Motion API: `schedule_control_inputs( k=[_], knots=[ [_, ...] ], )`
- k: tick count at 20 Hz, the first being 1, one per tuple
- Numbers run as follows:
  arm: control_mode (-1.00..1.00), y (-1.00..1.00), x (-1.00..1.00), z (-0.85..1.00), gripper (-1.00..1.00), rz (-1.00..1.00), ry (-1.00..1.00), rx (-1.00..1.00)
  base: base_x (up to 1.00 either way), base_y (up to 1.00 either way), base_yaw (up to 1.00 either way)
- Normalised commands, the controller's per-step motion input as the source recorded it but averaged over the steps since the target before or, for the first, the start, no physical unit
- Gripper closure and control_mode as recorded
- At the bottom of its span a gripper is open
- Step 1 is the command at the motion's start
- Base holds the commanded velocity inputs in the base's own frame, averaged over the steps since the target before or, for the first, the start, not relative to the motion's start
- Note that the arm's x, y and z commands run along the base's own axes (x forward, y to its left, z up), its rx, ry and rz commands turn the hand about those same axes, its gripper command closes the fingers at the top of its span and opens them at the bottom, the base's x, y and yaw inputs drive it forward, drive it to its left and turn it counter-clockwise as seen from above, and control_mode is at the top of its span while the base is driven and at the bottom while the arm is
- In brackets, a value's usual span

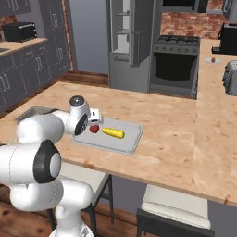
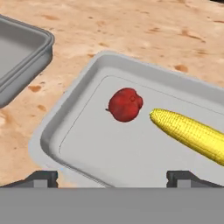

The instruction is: Place the cold items (bell pepper and corn) from the fridge in one tupperware on the dining counter. Place the warm items (kebab skewer and hot dog) in the stove area in another tupperware.

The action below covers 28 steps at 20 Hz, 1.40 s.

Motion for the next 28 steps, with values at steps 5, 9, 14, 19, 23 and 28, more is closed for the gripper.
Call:
schedule_control_inputs(
  k=[5,9,14,19,23,28],
  knots=[
    [-1.00,0.20,-0.54,0.88,-1.00,-0.26,0.00,0.00,0.00,0.00,0.00],
    [-1.00,0.16,-0.32,0.95,-1.00,-0.19,0.02,0.00,0.00,0.00,0.00],
    [-1.00,0.07,-0.61,0.47,-1.00,-0.25,0.18,0.00,0.00,0.00,0.00],
    [-1.00,0.01,-0.84,0.18,-1.00,-0.05,0.33,0.00,0.00,0.00,0.00],
    [-1.00,-0.05,-0.81,0.13,-1.00,0.00,0.22,0.00,0.00,0.00,0.00],
    [-1.00,-0.10,-0.85,0.08,-1.00,0.09,0.00,0.00,0.00,0.00,0.00]
  ],
)
